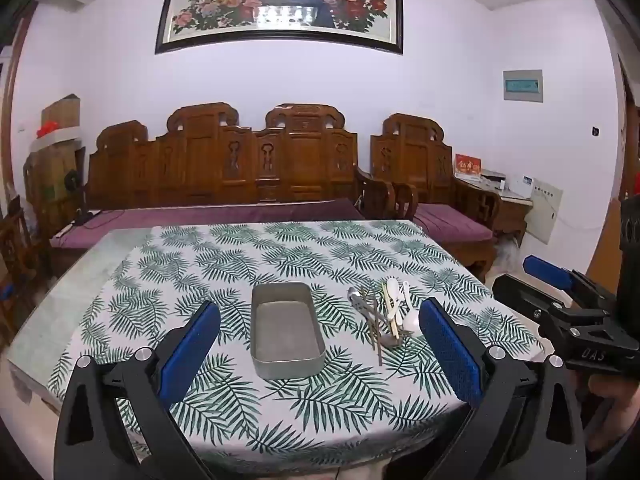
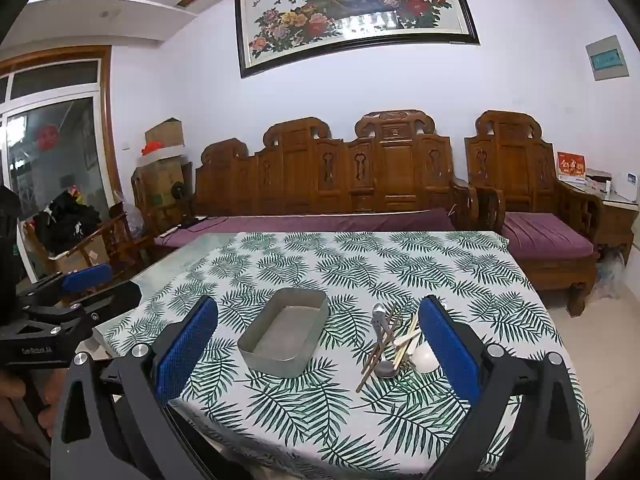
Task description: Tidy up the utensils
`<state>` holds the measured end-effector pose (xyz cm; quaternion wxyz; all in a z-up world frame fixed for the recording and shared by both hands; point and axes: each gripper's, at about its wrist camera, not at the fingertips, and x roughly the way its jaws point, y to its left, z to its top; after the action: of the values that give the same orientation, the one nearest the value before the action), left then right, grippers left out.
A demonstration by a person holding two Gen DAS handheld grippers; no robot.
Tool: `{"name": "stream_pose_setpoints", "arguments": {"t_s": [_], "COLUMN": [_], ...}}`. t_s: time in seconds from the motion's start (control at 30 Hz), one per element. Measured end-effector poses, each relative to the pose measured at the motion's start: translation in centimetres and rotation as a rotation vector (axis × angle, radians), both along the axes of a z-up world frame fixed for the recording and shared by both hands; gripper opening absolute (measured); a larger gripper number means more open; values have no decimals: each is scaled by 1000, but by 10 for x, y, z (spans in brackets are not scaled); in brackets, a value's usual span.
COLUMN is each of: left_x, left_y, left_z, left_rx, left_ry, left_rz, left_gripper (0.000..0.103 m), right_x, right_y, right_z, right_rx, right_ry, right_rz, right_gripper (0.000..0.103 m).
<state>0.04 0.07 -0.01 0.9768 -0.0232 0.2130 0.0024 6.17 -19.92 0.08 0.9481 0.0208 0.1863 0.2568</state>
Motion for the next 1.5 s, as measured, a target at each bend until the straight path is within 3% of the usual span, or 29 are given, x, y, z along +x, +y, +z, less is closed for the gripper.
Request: {"name": "stream_pose_setpoints", "arguments": {"t_s": [1.5], "left_x": [-1], "left_y": [-2], "left_z": [0], "left_rx": [-20], "left_ry": [-24], "left_rz": [-14], "left_gripper": [96], "right_x": [3], "right_y": [1], "right_z": [-9], "right_rx": [1], "right_ry": [20], "right_rz": [4], "right_gripper": [100]}}
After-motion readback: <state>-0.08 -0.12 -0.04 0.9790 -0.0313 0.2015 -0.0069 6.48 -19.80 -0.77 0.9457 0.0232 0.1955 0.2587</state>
